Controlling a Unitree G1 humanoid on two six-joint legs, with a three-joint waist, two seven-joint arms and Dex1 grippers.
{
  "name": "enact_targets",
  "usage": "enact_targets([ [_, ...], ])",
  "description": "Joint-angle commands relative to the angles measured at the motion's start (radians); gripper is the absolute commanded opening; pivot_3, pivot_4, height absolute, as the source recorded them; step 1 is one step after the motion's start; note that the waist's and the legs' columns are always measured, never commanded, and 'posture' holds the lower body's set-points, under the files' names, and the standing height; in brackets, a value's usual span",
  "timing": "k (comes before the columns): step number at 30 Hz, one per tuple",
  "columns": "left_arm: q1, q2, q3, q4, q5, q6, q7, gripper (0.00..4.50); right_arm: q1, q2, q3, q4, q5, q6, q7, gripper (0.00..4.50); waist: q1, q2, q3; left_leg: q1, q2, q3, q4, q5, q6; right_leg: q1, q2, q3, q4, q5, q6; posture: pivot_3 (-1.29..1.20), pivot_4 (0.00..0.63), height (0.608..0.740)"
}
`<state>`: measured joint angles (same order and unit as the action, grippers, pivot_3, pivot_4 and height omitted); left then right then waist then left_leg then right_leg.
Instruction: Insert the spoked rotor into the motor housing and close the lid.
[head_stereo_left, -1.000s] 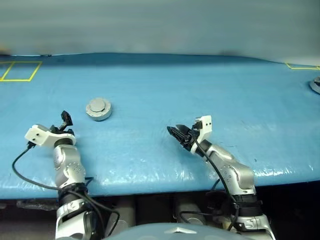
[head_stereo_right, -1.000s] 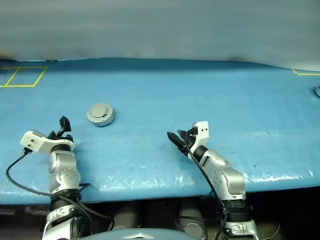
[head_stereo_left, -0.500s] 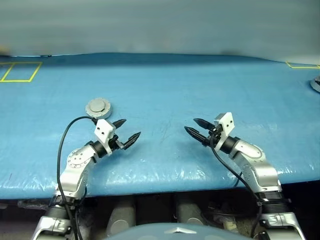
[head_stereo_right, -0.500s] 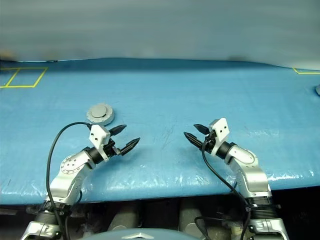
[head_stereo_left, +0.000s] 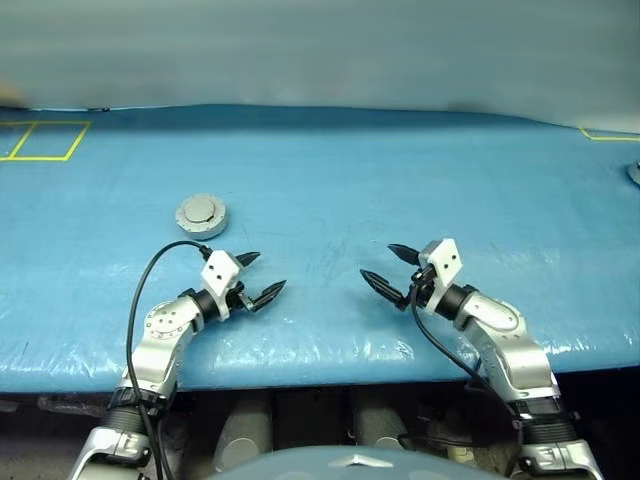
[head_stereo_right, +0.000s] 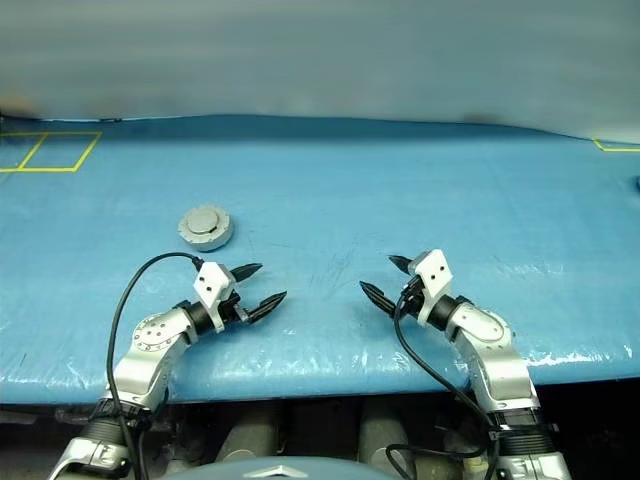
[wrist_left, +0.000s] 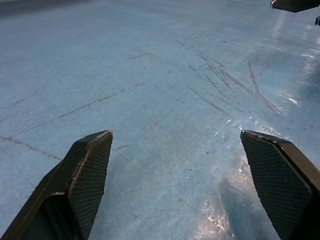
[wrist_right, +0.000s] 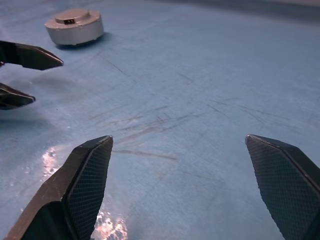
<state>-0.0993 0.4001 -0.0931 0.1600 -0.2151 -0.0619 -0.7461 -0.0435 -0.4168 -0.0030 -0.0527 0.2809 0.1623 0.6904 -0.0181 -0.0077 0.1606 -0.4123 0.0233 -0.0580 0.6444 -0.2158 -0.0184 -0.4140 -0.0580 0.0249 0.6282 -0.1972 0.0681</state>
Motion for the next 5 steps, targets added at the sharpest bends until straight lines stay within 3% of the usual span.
enact_targets([
  [1,-0.007,-0.004,0.026,-0.031,-0.023,-0.015,-0.011,4.36,0.007,0.009,-0.018,-0.029,-0.014,-0.040,-0.030,4.47,0.000,0.000,0.000,0.000,0.000,0.000,0.000,0.000,0.000,0.000,0.000,0.000,0.000,0.000,0.000,0.00,0.150,0.740],
  [5,-0.013,-0.009,0.028,-0.012,-0.018,-0.016,-0.016,4.36,-0.025,0.013,-0.010,-0.013,-0.034,-0.047,-0.050,4.47,-0.004,0.000,0.000,0.000,0.000,0.000,0.000,0.000,0.000,0.000,0.000,0.000,0.000,0.000,0.000,0.00,0.150,0.740],
])
